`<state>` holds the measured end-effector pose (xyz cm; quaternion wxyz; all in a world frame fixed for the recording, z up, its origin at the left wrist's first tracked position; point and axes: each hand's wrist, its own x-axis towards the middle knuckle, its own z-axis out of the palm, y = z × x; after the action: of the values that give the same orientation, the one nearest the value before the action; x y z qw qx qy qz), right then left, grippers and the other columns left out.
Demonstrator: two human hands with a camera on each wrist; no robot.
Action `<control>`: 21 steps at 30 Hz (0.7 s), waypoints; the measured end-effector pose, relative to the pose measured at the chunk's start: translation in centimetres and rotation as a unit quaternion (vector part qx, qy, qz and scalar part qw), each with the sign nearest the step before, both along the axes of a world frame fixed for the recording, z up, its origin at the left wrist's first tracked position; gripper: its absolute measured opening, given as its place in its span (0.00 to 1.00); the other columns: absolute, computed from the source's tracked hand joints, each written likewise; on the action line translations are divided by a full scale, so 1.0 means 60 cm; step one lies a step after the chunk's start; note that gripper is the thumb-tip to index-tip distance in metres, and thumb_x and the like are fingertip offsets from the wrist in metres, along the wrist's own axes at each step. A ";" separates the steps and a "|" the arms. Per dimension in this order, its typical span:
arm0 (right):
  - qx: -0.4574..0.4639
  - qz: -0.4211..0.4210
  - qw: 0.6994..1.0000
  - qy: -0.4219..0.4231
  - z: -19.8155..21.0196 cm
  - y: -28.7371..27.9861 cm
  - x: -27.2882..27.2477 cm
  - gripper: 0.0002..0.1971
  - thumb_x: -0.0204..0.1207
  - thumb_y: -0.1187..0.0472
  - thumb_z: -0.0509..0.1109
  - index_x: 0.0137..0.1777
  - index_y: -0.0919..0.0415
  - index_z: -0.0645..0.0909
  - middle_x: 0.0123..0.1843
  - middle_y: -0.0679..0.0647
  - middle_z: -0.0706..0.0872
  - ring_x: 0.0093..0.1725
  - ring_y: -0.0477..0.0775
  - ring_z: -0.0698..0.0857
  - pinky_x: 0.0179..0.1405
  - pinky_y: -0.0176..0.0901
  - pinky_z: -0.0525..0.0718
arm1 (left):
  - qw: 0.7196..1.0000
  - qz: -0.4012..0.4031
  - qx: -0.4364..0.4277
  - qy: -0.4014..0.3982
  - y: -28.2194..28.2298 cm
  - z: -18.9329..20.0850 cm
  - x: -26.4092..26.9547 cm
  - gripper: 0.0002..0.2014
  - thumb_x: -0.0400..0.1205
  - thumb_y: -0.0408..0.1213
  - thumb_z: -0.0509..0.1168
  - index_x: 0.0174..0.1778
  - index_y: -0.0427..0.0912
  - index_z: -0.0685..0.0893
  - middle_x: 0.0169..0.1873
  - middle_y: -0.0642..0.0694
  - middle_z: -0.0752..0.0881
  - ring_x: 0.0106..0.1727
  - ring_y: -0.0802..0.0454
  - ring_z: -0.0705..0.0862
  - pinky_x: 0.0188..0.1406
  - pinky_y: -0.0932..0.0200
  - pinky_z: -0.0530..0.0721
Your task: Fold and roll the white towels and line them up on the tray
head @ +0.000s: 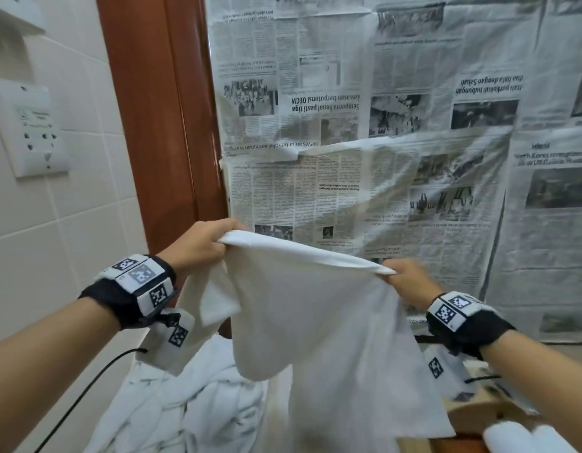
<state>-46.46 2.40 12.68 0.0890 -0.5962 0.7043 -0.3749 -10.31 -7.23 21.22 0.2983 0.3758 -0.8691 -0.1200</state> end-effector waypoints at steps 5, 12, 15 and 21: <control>-0.018 0.070 0.994 -0.080 -0.050 0.035 0.050 0.17 0.78 0.61 0.72 0.28 0.59 0.74 0.26 0.49 0.73 0.28 0.46 0.70 0.29 0.42 0.63 | 0.987 0.098 -0.006 -0.127 -0.021 -0.062 0.043 0.19 0.77 0.25 0.56 0.49 0.55 0.84 0.46 0.50 0.85 0.50 0.49 0.83 0.47 0.52 0.82; 0.198 0.039 0.964 0.174 -0.137 0.056 0.057 0.14 0.79 0.51 0.71 0.32 0.51 0.79 0.32 0.49 0.80 0.36 0.52 0.79 0.30 0.41 0.71 | 0.897 0.235 -0.049 -0.370 -0.030 -0.135 0.095 0.10 0.83 0.41 0.55 0.50 0.55 0.81 0.41 0.51 0.78 0.46 0.47 0.82 0.45 0.53 0.80; 0.208 -0.011 0.976 0.060 -0.182 0.064 0.048 0.19 0.79 0.57 0.71 0.26 0.52 0.74 0.25 0.49 0.76 0.30 0.51 0.75 0.28 0.43 0.67 | 0.879 0.278 -0.062 -0.384 -0.023 -0.156 0.116 0.10 0.83 0.42 0.54 0.51 0.55 0.81 0.39 0.51 0.78 0.42 0.46 0.80 0.44 0.56 0.79; 0.247 0.025 0.968 -0.035 -0.224 0.090 0.089 0.17 0.80 0.61 0.69 0.30 0.59 0.73 0.25 0.50 0.72 0.25 0.47 0.67 0.23 0.37 0.61 | 0.941 0.265 0.123 -0.170 -0.016 -0.180 0.116 0.11 0.80 0.32 0.55 0.43 0.41 0.84 0.33 0.41 0.89 0.39 0.41 0.89 0.44 0.50 0.87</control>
<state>-41.15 7.80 -0.76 0.2670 -0.5598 0.7564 -0.2077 -3.35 -8.20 10.42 0.1183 0.6407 -0.7547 -0.0767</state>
